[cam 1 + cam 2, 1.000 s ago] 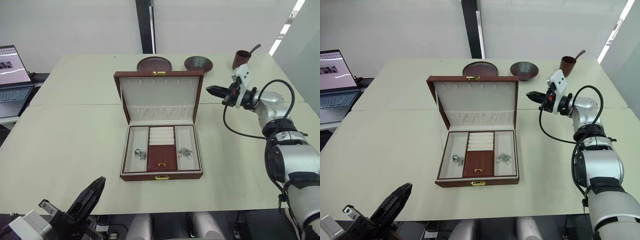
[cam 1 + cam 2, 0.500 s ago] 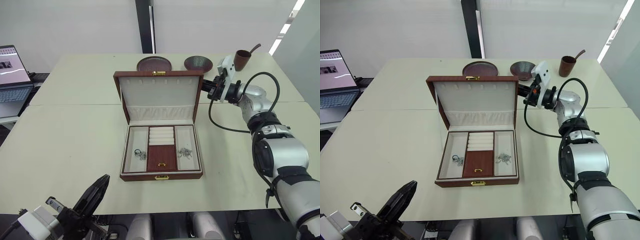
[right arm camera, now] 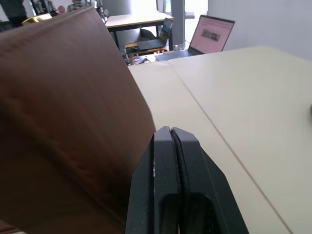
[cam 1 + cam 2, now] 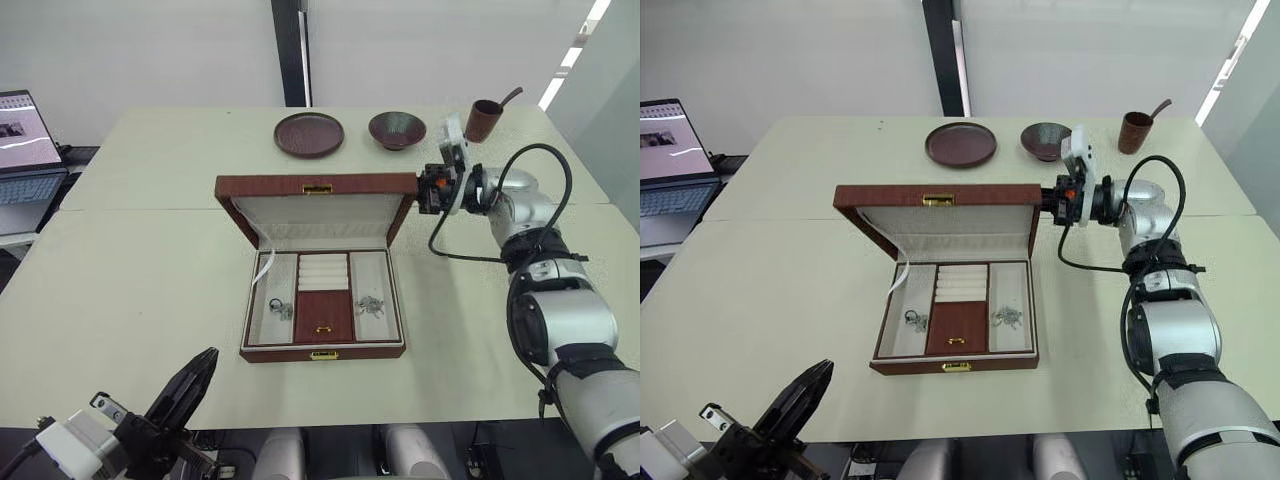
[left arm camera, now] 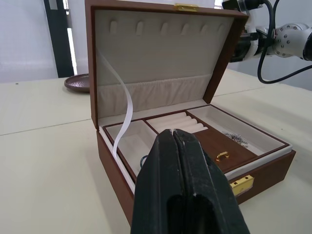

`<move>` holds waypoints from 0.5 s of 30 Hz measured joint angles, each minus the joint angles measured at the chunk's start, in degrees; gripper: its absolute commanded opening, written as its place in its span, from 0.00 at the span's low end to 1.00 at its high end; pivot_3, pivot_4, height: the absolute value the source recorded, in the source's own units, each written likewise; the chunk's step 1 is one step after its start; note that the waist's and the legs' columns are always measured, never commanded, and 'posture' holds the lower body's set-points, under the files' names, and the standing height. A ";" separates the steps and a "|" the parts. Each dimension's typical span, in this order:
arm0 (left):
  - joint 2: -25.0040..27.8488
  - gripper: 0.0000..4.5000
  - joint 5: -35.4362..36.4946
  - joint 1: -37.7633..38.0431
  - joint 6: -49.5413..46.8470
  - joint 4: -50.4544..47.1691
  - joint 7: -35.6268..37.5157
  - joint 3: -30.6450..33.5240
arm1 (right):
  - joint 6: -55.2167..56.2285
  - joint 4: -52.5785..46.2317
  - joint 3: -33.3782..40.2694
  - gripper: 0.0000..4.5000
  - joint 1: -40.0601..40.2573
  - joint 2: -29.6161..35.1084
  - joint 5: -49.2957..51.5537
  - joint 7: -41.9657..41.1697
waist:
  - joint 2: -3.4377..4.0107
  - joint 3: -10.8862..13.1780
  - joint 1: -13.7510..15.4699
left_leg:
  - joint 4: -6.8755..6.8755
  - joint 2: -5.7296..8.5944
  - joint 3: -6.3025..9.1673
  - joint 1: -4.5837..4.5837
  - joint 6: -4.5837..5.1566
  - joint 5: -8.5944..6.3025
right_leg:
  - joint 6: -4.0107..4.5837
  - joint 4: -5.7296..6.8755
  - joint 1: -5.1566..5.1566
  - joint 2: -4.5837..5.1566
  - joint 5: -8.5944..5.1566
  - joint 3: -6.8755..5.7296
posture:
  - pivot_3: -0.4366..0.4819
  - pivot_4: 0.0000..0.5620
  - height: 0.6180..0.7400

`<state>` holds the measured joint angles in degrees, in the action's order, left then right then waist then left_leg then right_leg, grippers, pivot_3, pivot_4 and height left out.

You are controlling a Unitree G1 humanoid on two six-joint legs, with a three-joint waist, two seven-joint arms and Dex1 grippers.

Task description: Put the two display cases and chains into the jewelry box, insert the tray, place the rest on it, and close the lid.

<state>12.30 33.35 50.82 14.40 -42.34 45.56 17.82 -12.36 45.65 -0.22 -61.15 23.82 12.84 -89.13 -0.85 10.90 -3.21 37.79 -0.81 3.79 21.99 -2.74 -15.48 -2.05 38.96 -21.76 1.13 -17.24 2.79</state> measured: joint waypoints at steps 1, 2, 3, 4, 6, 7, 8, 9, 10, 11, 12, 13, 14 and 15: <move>0.03 0.00 0.00 -0.03 0.00 0.03 -0.03 -0.01 | -0.99 -1.59 -0.66 0.00 0.88 0.52 0.04 -0.73 | 0.00 0.00 -0.01 | 0.00 0.01 -0.01 0.00 0.00 0.00 | 0.00 0.00 0.00 0.00 0.00 0.00 | 0.48 0.27 1.00; 0.14 0.00 0.01 -0.09 0.01 0.04 -0.04 -0.03 | -1.99 -3.78 -1.31 0.00 2.12 1.23 0.11 -1.02 | 0.00 0.00 -0.02 | 0.00 0.01 0.00 0.00 0.00 0.00 | 0.00 0.00 0.00 0.00 0.00 -0.01 | 0.48 0.27 1.00; 0.20 0.00 0.01 -0.11 0.01 0.11 -0.04 -0.03 | -2.65 -5.00 -1.67 0.00 2.75 1.67 0.16 -1.03 | 0.00 0.00 -0.02 | 0.01 0.01 -0.01 0.00 0.00 0.00 | 0.00 0.00 -0.01 0.00 0.00 -0.01 | 0.48 0.27 1.00; 0.30 0.00 0.02 -0.13 0.01 0.16 -0.03 -0.03 | -3.25 -5.94 -1.78 0.00 3.17 1.97 0.29 -1.00 | 0.01 0.01 -0.02 | 0.01 0.02 -0.01 -0.01 0.00 0.00 | 0.00 0.00 -0.01 0.00 0.00 -0.01 | 0.48 0.27 1.00; 0.52 0.00 0.02 -0.35 0.01 0.23 -0.03 -0.03 | -3.72 -7.10 -1.78 0.00 3.40 2.52 0.62 -0.80 | 0.01 0.01 -0.08 | 0.01 0.01 -0.02 -0.02 0.00 0.00 | 0.00 0.00 0.00 -0.02 0.00 -0.01 | 0.48 0.27 1.00; 0.70 0.00 0.04 -0.54 0.01 0.25 -0.02 -0.03 | -3.67 -7.21 -1.73 0.00 3.40 2.86 0.72 -0.60 | 0.01 0.01 -0.09 | 0.01 0.01 -0.02 -0.03 0.00 0.00 | 0.00 0.00 0.00 -0.03 0.00 -0.02 | 0.48 0.27 1.00; 1.00 0.00 0.14 -0.87 0.01 0.37 -0.04 -0.02 | -3.49 -7.20 -1.64 0.00 3.40 3.11 0.73 0.01 | 0.01 0.01 -0.09 | 0.01 0.01 -0.02 -0.03 0.00 0.00 | 0.00 0.00 0.00 -0.03 0.00 -0.02 | 0.48 0.27 1.00; 1.16 0.00 0.45 -1.23 -0.06 0.50 -0.16 0.01 | -3.22 -7.15 -1.63 0.00 3.41 3.20 0.73 0.64 | 0.01 0.01 -0.09 | 0.01 0.01 -0.03 -0.03 0.00 0.00 | 0.00 0.00 0.00 -0.03 0.00 -0.01 | 0.48 0.27 1.00; 1.36 0.00 0.67 -1.65 -0.19 0.66 -0.46 0.06 | -3.02 -7.13 -1.63 0.00 3.41 3.29 0.73 0.99 | 0.01 0.01 -0.09 | 0.01 0.01 -0.03 -0.03 0.00 0.00 | 0.00 0.00 0.00 -0.03 0.00 -0.02 | 0.48 0.27 1.00; 1.77 0.00 1.18 -2.21 -0.60 0.78 -1.13 0.20 | -2.58 -7.09 -1.63 0.00 3.48 3.49 0.72 1.64 | 0.01 0.01 -0.07 | 0.01 0.01 -0.02 -0.02 0.00 0.00 | 0.00 0.00 0.00 -0.03 0.00 -0.02 | 0.48 0.27 1.00; 2.26 0.00 1.93 -2.61 -1.22 0.79 -1.63 0.64 | -1.98 -7.03 -1.62 0.00 3.65 3.81 0.69 2.12 | 0.01 0.01 -0.06 | 0.01 0.01 0.00 -0.01 0.00 0.00 | 0.00 0.00 0.00 -0.03 0.00 -0.03 | 0.48 0.27 1.00; 2.86 0.00 2.62 -2.81 -2.06 0.83 -2.42 0.81 | -1.45 -6.97 -1.58 0.00 3.86 4.20 0.67 2.70 | 0.01 0.01 -0.06 | 0.01 0.02 0.00 -0.01 0.00 0.00 | 0.00 0.00 0.00 -0.02 0.00 -0.03 | 0.48 0.27 1.00; 3.22 0.00 3.09 -3.12 -2.65 0.90 -2.88 1.26 | -1.14 -6.84 -1.54 0.00 4.02 4.50 0.63 3.14 | 0.01 0.01 -0.05 | 0.01 0.03 0.00 0.00 0.00 0.00 | -0.01 0.00 0.00 -0.01 0.00 -0.02 | 0.48 0.27 1.00; 4.14 0.00 4.14 -4.22 -4.10 1.01 -4.07 1.98 | -0.33 -6.86 -1.43 0.00 4.69 5.24 0.55 3.85 | 0.01 0.01 -0.02 | 0.01 0.03 0.01 0.00 0.00 0.00 | -0.01 0.00 0.00 -0.01 0.00 -0.04 | 0.48 0.27 1.00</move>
<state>16.44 37.49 46.60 10.30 -41.32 41.49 19.80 -12.69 38.79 -1.65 -56.46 29.06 13.40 -85.28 -0.84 10.91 -3.23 37.80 -0.79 3.80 21.99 -2.74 -15.48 -2.06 38.96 -21.76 1.12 -17.24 2.76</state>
